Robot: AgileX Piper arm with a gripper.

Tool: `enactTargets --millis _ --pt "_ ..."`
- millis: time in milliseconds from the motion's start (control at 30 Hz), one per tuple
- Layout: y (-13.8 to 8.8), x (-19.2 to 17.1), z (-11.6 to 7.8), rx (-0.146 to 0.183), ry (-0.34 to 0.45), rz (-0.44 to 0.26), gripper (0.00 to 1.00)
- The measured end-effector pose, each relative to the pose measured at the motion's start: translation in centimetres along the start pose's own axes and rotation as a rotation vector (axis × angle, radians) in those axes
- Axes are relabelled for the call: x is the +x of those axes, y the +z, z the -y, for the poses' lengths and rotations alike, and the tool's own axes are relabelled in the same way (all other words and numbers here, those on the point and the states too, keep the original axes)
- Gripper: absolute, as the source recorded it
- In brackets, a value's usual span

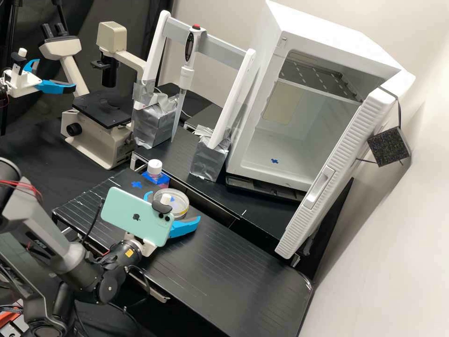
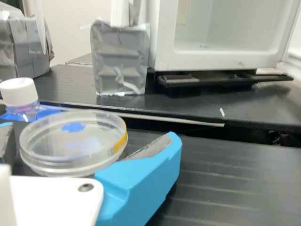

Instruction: Move the petri dish to the bench

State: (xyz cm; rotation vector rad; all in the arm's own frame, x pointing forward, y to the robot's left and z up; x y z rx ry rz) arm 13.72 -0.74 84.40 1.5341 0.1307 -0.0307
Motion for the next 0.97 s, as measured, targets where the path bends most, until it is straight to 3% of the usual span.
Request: enactTargets --millis 100,233,467,500,633,767,833,967 --pt "-1.4 -0.3 -0.1 -0.064 0.027 -0.044 1.00" --pt "-2.9 -0.3 -0.2 -0.094 0.064 -0.115 1.00" --pt "-4.2 0.5 -0.6 -0.010 0.109 -0.213 1.00" --pt "-4.5 0.9 -0.7 0.028 0.120 -0.229 1.00" --pt "-5.3 2.0 -1.0 0.110 0.238 -0.224 1.00" --pt "-5.6 2.8 -0.6 0.134 0.291 -0.223 1.00" --pt "-5.4 3.2 -0.2 0.155 0.269 -0.213 1.00" --pt "-5.4 3.3 0.0 0.157 0.259 -0.214 1.00"
